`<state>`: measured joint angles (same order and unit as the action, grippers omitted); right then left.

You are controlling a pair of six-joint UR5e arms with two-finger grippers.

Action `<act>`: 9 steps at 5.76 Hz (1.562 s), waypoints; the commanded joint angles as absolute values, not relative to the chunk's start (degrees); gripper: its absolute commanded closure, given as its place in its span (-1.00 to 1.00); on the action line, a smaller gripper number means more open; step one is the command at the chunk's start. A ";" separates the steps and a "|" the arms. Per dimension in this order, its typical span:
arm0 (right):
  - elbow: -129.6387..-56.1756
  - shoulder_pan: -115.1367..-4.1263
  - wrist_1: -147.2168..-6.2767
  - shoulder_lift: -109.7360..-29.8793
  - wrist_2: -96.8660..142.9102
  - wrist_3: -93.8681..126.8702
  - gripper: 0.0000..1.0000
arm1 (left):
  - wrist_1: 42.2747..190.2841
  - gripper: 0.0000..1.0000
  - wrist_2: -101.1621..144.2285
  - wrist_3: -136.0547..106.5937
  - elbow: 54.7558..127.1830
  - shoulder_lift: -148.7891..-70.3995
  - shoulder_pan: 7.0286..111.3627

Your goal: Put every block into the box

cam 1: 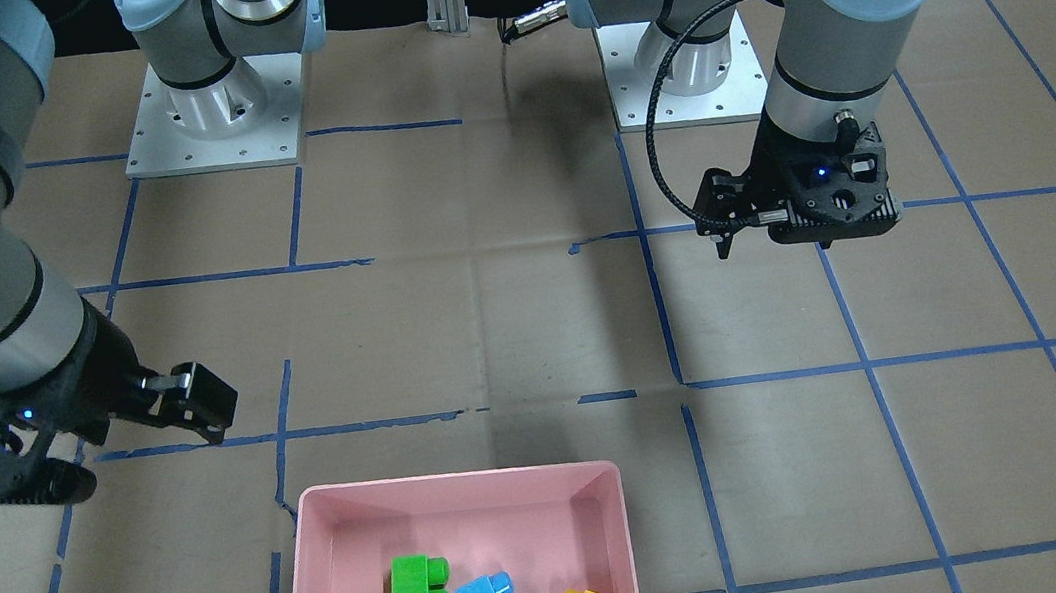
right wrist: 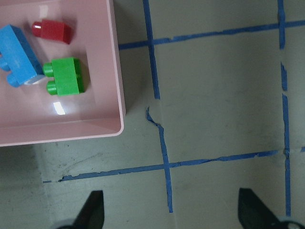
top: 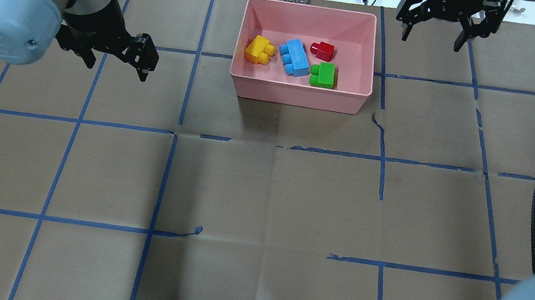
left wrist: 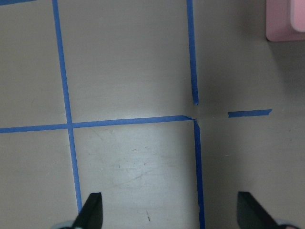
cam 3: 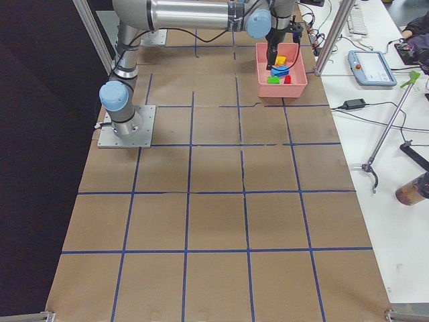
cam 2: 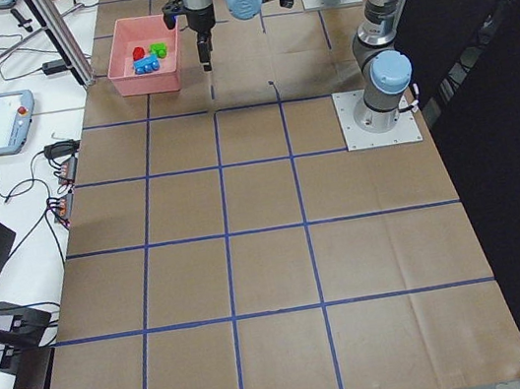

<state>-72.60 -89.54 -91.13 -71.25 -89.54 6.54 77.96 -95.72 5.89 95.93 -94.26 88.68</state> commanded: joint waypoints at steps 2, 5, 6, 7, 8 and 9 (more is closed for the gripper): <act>-80.94 -90.44 -89.83 -81.28 -89.56 6.60 -0.99 | 77.96 -0.99 -95.80 5.54 96.50 -94.13 88.68; -81.47 -90.00 -86.22 -83.58 -89.74 6.33 -0.99 | 77.96 -0.99 -95.80 5.54 96.42 -94.04 88.68; -81.56 -89.91 -86.39 -83.58 -89.74 6.42 -0.99 | 77.96 -0.99 -95.80 5.54 96.50 -94.04 88.68; -81.48 -89.91 -86.40 -83.58 -89.74 6.42 -0.99 | 77.96 -0.99 -95.80 5.54 96.50 -94.04 88.68; -81.47 -89.91 -86.40 -83.58 -89.74 6.42 -0.99 | 77.96 -0.99 -95.80 5.54 96.50 -94.04 88.68; -81.47 -89.91 -86.31 -83.67 -89.74 6.42 -0.99 | 77.96 -0.99 -95.80 5.54 96.33 -94.04 88.68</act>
